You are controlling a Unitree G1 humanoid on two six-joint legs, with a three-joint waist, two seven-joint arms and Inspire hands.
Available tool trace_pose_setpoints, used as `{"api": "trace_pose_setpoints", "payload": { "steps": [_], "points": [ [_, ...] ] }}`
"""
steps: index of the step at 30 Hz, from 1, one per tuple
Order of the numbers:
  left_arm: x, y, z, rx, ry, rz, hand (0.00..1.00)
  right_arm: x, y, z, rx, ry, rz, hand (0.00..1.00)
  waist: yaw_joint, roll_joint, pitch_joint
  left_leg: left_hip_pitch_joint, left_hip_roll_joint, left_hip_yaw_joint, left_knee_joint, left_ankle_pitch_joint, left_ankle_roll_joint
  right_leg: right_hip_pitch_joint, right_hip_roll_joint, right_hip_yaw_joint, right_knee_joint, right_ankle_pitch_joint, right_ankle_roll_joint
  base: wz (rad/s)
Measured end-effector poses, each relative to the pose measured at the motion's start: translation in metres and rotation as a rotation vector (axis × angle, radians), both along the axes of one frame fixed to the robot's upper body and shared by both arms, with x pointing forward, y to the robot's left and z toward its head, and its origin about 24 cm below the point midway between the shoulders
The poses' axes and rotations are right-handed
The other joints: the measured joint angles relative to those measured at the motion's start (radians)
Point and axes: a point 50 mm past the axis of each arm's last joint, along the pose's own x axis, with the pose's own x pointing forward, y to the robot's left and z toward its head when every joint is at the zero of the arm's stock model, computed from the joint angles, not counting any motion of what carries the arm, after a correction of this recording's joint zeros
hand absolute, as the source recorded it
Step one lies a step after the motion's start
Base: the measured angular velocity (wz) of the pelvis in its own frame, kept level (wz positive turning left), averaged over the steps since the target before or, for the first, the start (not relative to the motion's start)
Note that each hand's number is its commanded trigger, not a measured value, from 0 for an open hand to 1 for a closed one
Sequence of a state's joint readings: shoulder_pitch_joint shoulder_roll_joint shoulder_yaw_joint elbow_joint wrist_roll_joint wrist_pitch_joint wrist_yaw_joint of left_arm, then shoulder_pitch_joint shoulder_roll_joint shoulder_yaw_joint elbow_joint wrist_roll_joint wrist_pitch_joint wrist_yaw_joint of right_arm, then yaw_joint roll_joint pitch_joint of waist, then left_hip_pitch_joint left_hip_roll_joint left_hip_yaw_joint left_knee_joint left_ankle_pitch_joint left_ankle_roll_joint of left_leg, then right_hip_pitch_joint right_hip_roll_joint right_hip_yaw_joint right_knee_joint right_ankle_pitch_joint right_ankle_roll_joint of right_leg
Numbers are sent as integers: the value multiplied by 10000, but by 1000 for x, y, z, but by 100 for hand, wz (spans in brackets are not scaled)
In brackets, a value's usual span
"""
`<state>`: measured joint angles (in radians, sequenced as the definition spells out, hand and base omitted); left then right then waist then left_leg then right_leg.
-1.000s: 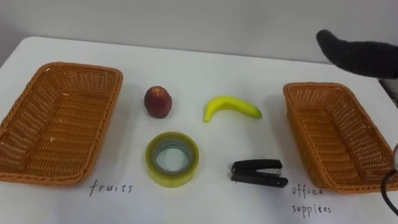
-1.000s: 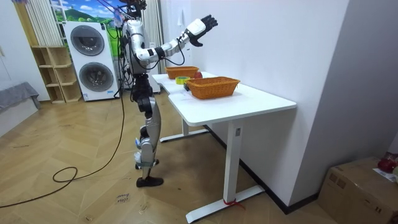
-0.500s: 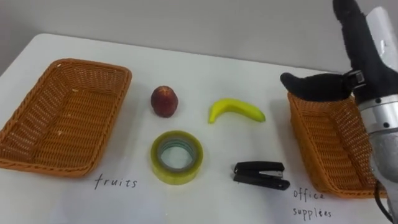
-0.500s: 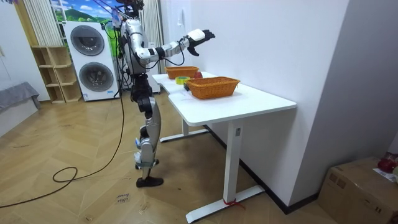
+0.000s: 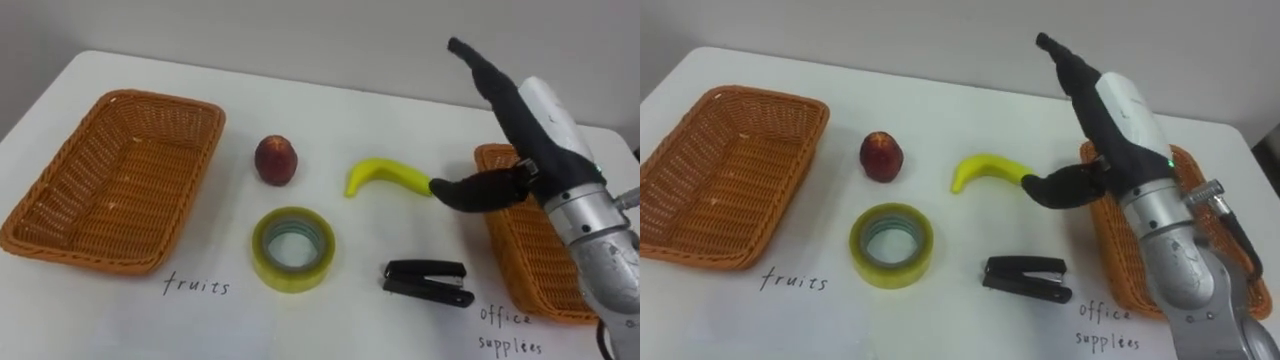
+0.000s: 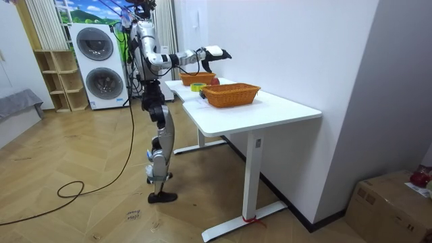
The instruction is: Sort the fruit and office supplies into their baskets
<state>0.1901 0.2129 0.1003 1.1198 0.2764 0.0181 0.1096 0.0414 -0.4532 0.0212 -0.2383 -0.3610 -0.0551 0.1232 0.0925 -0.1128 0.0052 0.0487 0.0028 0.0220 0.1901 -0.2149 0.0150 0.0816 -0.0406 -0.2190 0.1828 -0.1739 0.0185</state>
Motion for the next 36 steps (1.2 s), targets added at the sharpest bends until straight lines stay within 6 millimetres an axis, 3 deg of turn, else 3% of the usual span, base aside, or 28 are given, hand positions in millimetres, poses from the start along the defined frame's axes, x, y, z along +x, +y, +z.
{"api": "trace_pose_setpoints", "payload": {
  "steps": [6,14,25,36],
  "points": [
    [3,0,0,-116,-9,-27,0,0,0,-7,-145,919,255,0,3,43,-33,-42,-10,-1,57,0,0,11,1,-21,-108,6,-10,0],
    [13,-1,1,-300,-229,-144,0,0,1,-15,-372,2164,643,0,0,-52,-39,-56,-13,0,11,0,0,10,2,-2,-120,10,-14,0],
    [24,-2,2,-301,-466,-199,0,-6,7,-40,-768,4500,1468,0,305,-175,34,-35,-10,40,45,0,0,0,25,217,-122,16,-23,0],
    [26,-2,3,-297,-573,-210,0,-10,9,-52,-857,5887,2148,0,316,-220,28,-16,-7,-16,50,1,0,14,36,275,-126,18,-27,0]
  ]
}}
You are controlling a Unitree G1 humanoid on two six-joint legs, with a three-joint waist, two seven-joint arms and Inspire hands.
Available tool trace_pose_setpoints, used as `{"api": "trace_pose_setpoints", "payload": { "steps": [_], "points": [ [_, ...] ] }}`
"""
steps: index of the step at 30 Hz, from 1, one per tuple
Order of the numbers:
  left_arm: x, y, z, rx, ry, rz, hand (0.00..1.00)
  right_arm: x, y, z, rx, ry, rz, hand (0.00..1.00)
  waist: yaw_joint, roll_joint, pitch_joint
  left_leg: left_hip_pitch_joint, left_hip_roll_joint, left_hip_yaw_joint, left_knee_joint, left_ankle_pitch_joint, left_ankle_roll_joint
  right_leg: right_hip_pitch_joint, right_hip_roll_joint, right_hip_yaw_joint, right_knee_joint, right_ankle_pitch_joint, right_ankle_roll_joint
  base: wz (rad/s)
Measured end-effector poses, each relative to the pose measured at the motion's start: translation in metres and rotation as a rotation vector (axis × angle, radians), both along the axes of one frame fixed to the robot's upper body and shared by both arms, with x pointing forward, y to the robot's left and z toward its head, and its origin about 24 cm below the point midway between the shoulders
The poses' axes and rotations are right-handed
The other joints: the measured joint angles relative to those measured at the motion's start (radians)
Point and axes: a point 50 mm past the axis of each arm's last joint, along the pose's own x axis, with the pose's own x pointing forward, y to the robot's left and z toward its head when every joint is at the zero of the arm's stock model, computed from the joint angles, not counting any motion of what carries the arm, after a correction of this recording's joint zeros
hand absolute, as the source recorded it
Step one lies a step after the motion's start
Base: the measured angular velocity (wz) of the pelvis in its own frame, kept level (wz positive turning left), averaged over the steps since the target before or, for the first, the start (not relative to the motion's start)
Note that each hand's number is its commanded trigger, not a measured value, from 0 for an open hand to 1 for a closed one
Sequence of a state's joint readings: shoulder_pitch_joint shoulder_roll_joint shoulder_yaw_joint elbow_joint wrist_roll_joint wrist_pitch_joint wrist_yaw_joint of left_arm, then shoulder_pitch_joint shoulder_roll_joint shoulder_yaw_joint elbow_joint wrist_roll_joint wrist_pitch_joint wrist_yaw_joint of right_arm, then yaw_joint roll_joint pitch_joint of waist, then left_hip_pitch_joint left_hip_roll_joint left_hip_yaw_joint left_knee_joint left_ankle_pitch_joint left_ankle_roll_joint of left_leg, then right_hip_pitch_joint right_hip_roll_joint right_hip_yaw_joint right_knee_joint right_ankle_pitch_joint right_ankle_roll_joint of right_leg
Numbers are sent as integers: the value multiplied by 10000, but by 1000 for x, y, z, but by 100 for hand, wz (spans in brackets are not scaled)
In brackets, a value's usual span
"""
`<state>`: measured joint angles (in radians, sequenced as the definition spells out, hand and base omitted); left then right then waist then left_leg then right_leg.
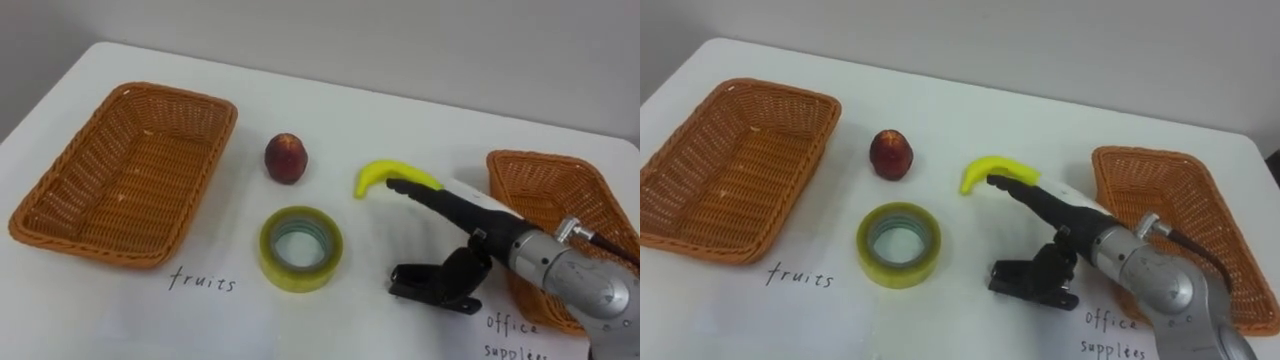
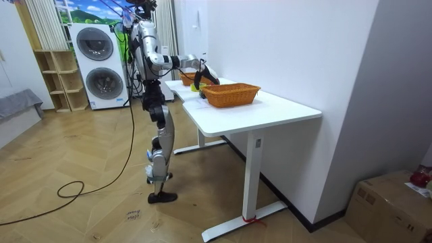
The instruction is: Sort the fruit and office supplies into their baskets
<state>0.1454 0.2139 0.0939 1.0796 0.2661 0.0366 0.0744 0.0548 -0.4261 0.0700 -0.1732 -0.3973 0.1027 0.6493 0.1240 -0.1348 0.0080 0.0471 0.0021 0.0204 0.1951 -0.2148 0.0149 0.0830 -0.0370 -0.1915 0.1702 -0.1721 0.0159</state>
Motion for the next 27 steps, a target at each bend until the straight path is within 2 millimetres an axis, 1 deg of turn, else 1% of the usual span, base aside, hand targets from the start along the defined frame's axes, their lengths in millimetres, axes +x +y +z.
{"api": "trace_pose_setpoints", "payload": {
  "steps": [8,13,15,23,27],
  "points": [
    [0,0,0,-109,24,-23,0,-2,2,-2,18,481,389,0,42,-43,13,4,-1,-12,31,1,0,26,-1,0,1,3,-5,0],
    [0,-1,0,-212,56,-48,0,-3,6,-4,209,685,544,0,81,-119,53,5,4,-16,24,2,-3,24,6,8,1,9,-15,0],
    [0,-1,-1,-247,67,-57,0,-3,7,-4,276,740,573,0,82,-137,57,3,4,-16,25,2,-3,22,6,9,0,11,-17,0],
    [2,-1,0,-229,-32,-84,0,-3,7,-5,99,750,483,0,82,-150,51,-68,4,-29,24,2,-3,-43,8,-29,-2,12,-19,0],
    [5,-1,1,-125,-201,-87,0,-3,6,-6,-272,705,420,0,127,-157,28,-112,6,25,21,4,-3,-129,7,2,6,12,-19,-2]
  ]
}}
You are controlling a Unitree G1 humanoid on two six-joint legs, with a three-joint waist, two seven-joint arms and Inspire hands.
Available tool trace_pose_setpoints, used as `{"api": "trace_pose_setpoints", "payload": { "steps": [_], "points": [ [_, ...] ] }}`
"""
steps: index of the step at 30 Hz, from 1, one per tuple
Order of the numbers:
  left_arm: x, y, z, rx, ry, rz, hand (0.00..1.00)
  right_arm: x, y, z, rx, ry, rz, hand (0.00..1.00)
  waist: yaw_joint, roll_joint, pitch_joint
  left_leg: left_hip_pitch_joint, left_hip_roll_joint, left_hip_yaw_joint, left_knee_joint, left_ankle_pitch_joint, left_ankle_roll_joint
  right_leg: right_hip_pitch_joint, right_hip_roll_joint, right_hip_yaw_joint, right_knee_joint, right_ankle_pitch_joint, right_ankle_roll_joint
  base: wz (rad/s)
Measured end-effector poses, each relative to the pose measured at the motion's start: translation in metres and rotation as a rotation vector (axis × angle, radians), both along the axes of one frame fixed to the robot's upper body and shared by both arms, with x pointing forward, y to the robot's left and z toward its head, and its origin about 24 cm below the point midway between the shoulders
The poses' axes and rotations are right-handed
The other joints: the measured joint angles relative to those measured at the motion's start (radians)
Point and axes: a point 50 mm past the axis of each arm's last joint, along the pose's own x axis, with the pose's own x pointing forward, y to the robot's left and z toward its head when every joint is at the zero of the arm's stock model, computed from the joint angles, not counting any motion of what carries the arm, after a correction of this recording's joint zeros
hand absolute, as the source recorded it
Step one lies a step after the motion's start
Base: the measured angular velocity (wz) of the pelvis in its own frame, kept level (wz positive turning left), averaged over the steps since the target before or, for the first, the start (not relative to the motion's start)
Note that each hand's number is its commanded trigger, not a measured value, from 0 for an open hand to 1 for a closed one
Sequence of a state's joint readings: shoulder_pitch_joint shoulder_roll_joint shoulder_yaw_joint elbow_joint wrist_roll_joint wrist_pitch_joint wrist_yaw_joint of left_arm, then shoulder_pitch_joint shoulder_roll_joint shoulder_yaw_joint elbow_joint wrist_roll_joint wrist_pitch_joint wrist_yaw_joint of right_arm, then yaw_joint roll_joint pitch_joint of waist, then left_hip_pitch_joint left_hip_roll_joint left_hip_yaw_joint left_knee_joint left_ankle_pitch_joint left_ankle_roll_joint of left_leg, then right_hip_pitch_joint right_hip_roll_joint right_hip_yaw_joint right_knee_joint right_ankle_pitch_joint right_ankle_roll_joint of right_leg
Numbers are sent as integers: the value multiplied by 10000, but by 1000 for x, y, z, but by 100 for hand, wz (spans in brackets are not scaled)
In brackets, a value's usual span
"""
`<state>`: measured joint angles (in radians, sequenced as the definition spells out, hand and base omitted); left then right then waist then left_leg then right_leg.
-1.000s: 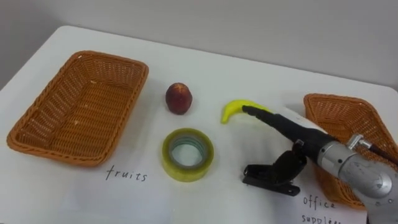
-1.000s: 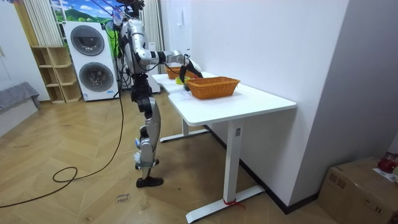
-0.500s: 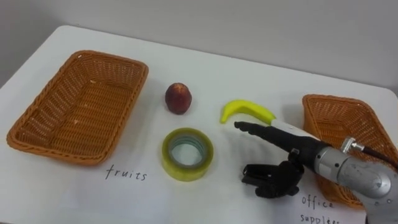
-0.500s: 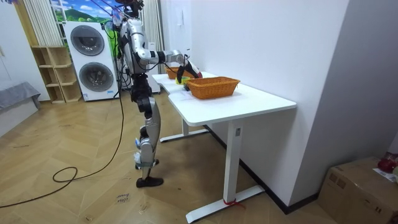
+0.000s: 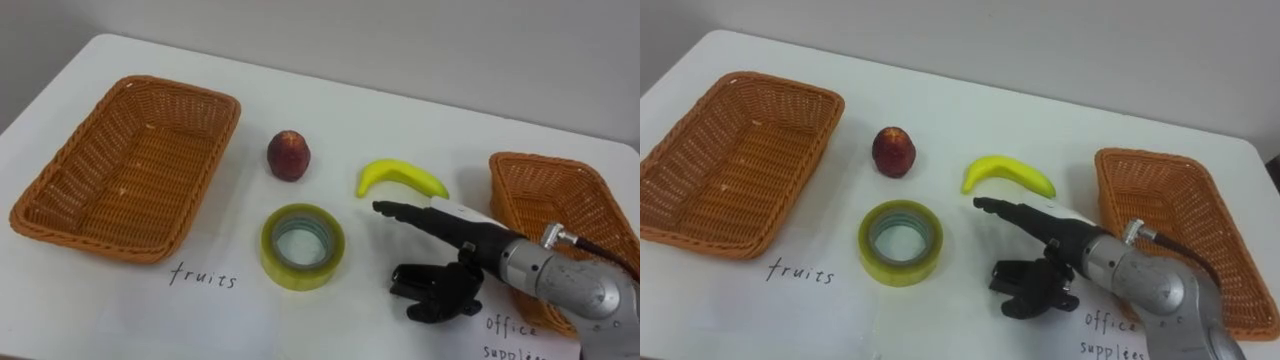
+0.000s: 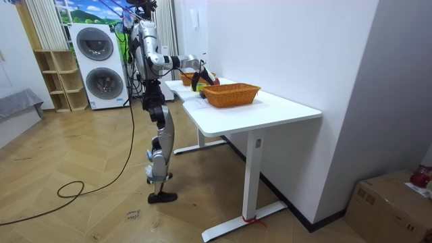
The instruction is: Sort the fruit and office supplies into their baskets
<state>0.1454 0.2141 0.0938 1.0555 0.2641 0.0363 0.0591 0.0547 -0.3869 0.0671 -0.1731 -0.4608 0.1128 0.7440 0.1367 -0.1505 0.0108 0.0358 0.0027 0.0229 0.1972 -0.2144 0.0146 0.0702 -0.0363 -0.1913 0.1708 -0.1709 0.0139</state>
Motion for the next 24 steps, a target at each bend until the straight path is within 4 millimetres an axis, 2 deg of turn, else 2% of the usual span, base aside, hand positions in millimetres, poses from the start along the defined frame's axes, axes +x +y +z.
{"api": "trace_pose_setpoints", "payload": {
  "steps": [8,13,18,24],
  "points": [
    [-3,1,0,233,-18,87,0,-4,-9,-7,-1236,-220,-767,0,-206,72,-14,116,-1,-5,3,1,1,143,-1,13,-27,0,0,0],
    [-7,2,0,450,73,199,0,-6,-13,-10,-1953,-294,-1133,0,-287,246,-19,118,3,-5,-52,3,-4,134,8,23,-8,5,-8,0],
    [-15,2,-1,465,281,261,0,-6,-13,-8,-2133,-424,-1272,0,-313,266,-90,128,4,2,-65,11,-14,138,14,24,-7,13,-21,0],
    [-19,2,-1,613,337,321,0,-6,-6,-8,-1823,-556,-1384,0,-257,261,-90,256,1,7,-93,14,-11,188,19,177,-7,14,-21,-3]
  ]
}}
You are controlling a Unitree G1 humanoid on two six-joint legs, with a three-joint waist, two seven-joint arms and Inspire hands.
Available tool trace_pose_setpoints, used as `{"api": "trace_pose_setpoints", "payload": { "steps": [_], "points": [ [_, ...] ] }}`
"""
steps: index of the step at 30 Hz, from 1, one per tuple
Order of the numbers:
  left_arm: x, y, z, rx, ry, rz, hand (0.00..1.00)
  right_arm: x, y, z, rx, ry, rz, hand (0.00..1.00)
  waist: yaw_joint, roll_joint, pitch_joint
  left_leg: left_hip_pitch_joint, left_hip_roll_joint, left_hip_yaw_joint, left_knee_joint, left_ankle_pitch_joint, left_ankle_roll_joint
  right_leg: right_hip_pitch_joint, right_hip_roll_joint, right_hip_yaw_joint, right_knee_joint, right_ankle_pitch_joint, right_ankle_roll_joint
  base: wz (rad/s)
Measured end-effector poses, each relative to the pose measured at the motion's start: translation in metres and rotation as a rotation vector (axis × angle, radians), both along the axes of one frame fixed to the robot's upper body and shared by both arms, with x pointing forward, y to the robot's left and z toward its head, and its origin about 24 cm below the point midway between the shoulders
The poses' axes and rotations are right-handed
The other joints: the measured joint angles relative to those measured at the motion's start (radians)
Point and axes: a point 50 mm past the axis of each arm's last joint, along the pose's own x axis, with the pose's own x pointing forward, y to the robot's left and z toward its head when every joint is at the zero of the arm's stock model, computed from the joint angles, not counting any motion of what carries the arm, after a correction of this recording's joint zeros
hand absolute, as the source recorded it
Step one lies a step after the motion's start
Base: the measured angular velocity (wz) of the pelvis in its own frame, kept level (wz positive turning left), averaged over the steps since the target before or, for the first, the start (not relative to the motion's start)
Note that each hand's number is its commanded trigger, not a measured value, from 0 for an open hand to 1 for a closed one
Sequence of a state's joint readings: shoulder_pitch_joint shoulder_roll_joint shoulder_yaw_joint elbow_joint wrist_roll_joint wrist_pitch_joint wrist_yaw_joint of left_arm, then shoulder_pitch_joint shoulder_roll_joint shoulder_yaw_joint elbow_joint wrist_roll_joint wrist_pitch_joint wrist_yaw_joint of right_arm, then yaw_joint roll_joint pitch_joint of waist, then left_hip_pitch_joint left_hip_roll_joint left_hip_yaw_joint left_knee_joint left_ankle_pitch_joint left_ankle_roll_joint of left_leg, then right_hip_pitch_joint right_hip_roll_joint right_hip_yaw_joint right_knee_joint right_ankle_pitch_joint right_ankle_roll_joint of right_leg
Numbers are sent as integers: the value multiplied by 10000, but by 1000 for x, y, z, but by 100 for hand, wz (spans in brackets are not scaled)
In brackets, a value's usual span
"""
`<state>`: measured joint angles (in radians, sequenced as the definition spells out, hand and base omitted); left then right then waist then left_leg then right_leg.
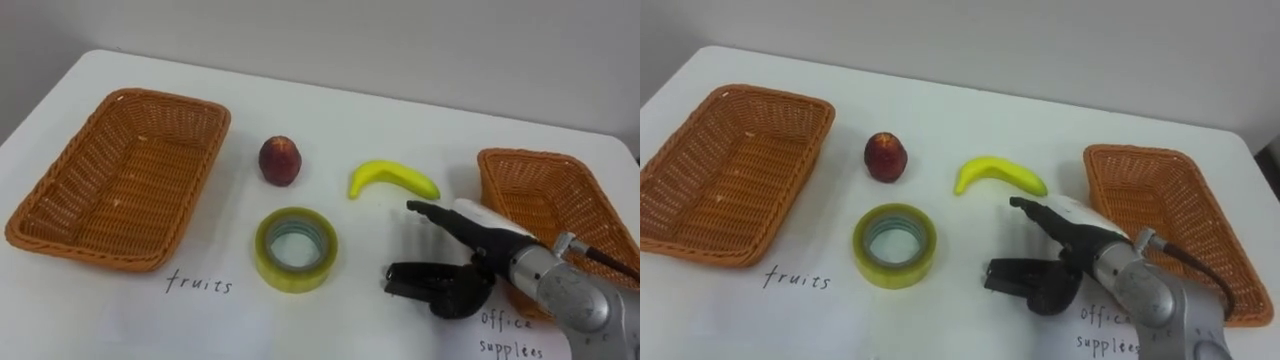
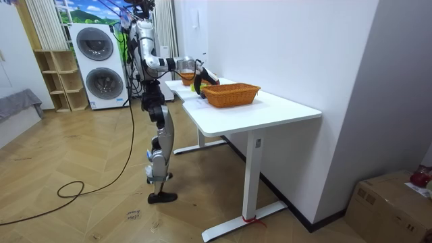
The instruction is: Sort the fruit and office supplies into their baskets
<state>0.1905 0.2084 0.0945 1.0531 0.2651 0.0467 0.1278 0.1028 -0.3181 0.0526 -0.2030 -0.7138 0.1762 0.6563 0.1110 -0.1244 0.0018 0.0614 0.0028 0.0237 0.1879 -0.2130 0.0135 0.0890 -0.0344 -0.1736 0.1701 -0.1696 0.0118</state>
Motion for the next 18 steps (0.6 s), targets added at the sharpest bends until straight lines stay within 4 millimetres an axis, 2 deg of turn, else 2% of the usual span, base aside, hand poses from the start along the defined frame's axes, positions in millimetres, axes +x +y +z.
{"api": "trace_pose_setpoints", "payload": {
  "steps": [8,18],
  "points": [
    [1,-2,0,105,27,-197,0,-11,1,-12,86,549,-47,0,52,25,17,-46,6,-1,-25,-1,-1,-70,9,-4,-1,0,0,0],
    [-2,-3,-1,162,262,-302,0,-10,4,-10,180,453,-114,0,38,55,11,-173,6,5,-17,-1,-1,-191,15,29,5,2,-3,0]
  ]
}}
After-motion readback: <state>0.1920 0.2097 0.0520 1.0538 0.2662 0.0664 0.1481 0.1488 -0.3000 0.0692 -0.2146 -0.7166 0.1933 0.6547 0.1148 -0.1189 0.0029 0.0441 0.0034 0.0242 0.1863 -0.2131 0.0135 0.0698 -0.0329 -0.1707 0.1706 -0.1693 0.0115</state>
